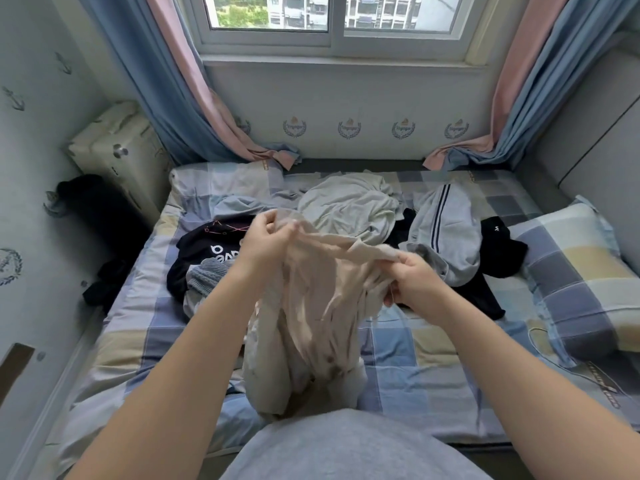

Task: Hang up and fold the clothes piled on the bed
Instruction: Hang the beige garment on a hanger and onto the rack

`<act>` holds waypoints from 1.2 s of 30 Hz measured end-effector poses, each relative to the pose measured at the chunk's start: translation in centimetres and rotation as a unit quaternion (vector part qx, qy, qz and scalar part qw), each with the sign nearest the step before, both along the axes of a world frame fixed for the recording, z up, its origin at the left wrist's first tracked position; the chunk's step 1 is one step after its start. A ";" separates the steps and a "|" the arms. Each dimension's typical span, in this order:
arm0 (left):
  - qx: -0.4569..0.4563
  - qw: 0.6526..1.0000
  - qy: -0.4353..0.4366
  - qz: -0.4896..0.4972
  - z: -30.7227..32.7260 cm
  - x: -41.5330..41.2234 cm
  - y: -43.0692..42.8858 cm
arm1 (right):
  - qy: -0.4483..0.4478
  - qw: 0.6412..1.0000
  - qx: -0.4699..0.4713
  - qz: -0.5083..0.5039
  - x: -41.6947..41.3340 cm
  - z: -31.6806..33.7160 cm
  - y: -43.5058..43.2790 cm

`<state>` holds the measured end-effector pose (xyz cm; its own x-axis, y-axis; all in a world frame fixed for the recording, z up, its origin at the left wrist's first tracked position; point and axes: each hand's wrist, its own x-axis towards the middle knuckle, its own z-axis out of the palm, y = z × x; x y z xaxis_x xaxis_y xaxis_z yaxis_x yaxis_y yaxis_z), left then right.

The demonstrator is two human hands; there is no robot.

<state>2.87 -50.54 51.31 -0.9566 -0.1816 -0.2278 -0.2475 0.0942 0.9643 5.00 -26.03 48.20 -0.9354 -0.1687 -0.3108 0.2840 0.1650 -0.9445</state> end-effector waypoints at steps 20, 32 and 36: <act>0.024 0.990 0.090 -0.102 -3.5 3.3 5.9 | 0.158 0.985 0.071 -0.007 -1.2 5.9 -1.4; 0.057 0.995 0.064 0.043 -2.8 1.8 3.7 | 0.018 0.939 0.342 -0.002 1.4 -6.4 -0.3; -0.003 0.995 0.056 0.077 -4.0 1.8 2.7 | 0.027 0.859 0.511 0.018 -0.5 -4.9 2.0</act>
<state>4.66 -47.88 47.34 -0.9369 -0.3282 -0.1204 -0.1508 0.0686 0.9862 4.48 -24.03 43.29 -0.9532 0.1364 -0.2697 0.2208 0.9236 -0.3134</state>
